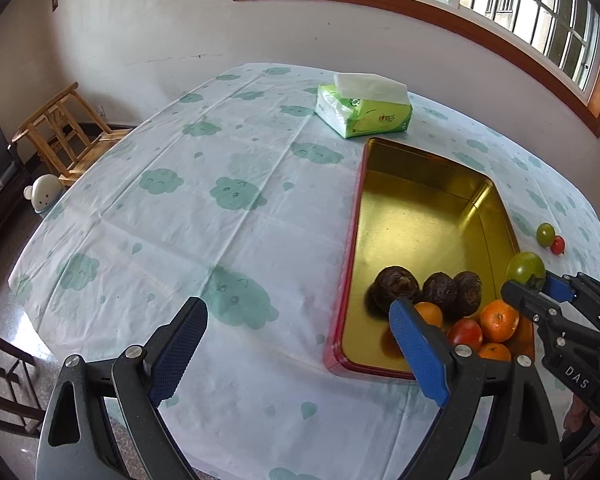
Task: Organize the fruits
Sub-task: 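Lower the green tomato into the tin and open the right tool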
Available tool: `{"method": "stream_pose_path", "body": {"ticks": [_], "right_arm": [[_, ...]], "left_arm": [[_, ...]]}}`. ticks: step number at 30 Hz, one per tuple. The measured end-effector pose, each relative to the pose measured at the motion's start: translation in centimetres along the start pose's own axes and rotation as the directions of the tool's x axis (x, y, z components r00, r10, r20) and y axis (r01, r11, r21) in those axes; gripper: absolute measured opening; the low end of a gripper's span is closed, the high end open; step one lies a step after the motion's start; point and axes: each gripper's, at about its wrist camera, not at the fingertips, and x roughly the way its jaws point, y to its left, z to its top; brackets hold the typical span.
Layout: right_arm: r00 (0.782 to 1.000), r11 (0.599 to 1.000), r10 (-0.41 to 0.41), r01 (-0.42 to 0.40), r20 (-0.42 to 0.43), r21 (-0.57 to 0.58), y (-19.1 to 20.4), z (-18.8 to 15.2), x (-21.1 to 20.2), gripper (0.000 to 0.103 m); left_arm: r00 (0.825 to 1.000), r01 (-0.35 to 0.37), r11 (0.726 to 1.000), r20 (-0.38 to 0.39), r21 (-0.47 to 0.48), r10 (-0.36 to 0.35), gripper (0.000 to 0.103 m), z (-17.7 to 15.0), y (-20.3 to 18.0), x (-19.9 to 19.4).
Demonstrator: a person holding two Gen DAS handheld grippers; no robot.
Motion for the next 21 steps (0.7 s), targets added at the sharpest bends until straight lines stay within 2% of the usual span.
{"method": "stream_pose_path", "body": {"ticks": [7,21], "right_arm": [[0.999,0.999,0.008,-0.009,-0.035,-0.034,1.5,-0.1,1.7,0.037],[0.997,0.999,-0.015,0.011,-0.079,-0.05,2.0,-0.5,3.3,0.038]], "left_arm": [[1.0,-0.012,1.0,-0.01,-0.027,0.012,0.091,-0.3,1.3,0.3],[1.0,-0.011,0.999,-0.013,-0.038,0.011,0.091,-0.1,2.0,0.5]]}}
